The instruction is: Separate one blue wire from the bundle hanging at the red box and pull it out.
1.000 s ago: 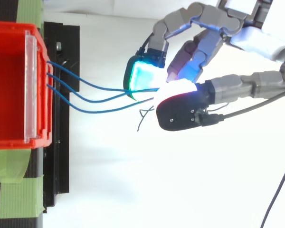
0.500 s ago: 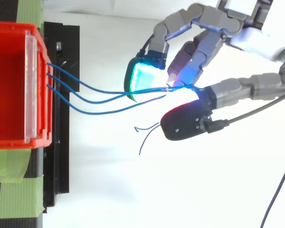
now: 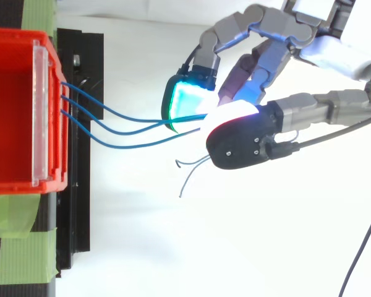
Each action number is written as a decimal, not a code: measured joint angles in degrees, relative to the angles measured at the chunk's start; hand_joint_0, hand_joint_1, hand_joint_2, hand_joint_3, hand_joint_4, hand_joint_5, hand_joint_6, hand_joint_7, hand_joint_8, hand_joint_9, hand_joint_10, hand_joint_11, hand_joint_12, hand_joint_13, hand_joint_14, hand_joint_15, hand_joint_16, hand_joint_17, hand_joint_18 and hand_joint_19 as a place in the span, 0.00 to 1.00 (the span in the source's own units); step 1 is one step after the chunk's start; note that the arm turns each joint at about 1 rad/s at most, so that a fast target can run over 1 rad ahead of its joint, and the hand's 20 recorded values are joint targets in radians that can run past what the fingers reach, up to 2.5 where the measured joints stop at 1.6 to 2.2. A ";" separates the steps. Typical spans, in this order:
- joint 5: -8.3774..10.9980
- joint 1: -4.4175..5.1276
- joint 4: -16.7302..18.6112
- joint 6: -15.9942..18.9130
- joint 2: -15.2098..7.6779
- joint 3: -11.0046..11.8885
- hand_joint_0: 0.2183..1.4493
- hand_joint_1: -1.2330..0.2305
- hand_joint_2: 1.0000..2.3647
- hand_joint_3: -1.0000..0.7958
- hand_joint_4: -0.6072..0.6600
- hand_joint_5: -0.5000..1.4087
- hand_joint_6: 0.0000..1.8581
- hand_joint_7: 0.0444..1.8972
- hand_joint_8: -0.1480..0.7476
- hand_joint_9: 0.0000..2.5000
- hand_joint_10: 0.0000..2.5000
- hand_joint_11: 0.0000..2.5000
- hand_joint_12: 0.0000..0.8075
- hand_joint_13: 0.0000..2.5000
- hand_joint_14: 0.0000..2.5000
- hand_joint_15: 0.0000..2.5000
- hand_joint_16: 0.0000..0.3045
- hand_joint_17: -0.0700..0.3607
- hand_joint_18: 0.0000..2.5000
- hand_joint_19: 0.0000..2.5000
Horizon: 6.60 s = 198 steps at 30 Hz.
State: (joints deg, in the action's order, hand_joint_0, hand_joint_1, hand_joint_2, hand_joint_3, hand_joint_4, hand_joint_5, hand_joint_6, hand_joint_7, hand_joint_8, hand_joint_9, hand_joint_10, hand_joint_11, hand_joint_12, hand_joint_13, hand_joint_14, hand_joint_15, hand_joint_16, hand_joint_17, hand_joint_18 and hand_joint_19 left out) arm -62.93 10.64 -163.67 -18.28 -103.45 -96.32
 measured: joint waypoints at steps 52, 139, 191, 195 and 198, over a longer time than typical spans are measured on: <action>0.26 0.17 -0.07 -0.09 0.00 0.01 0.35 0.22 0.01 0.53 0.60 0.14 0.51 0.44 0.54 0.43 0.01 0.52 0.55 0.49 0.00 0.60 0.18 0.44 0.34 0.21; 0.26 0.17 -0.33 0.27 0.05 0.00 0.32 0.37 0.01 0.36 0.59 0.16 0.49 0.44 0.51 0.53 0.00 0.67 0.51 0.49 0.25 0.64 0.16 0.41 0.38 0.28; 0.26 0.17 -0.33 0.26 0.05 0.04 0.36 0.19 0.01 0.43 0.59 0.14 0.51 0.45 0.49 0.46 0.00 0.67 0.51 0.46 0.20 0.67 0.17 0.43 0.35 0.25; 0.26 0.17 -0.33 0.27 0.06 0.06 0.36 0.19 0.01 0.42 0.61 0.14 0.50 0.45 0.49 0.44 0.00 0.67 0.52 0.46 0.20 0.67 0.17 0.43 0.35 0.25; 0.26 0.17 -0.33 0.26 0.07 0.04 0.35 0.18 0.01 0.41 0.61 0.14 0.50 0.45 0.50 0.44 0.00 0.67 0.52 0.45 0.19 0.68 0.17 0.44 0.35 0.25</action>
State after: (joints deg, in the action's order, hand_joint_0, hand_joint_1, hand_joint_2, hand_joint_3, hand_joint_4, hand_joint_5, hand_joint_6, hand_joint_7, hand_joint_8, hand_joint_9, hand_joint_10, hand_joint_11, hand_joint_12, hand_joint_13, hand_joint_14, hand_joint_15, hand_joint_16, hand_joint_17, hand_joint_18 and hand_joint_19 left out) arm -62.67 10.81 -164.00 -18.02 -103.38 -96.29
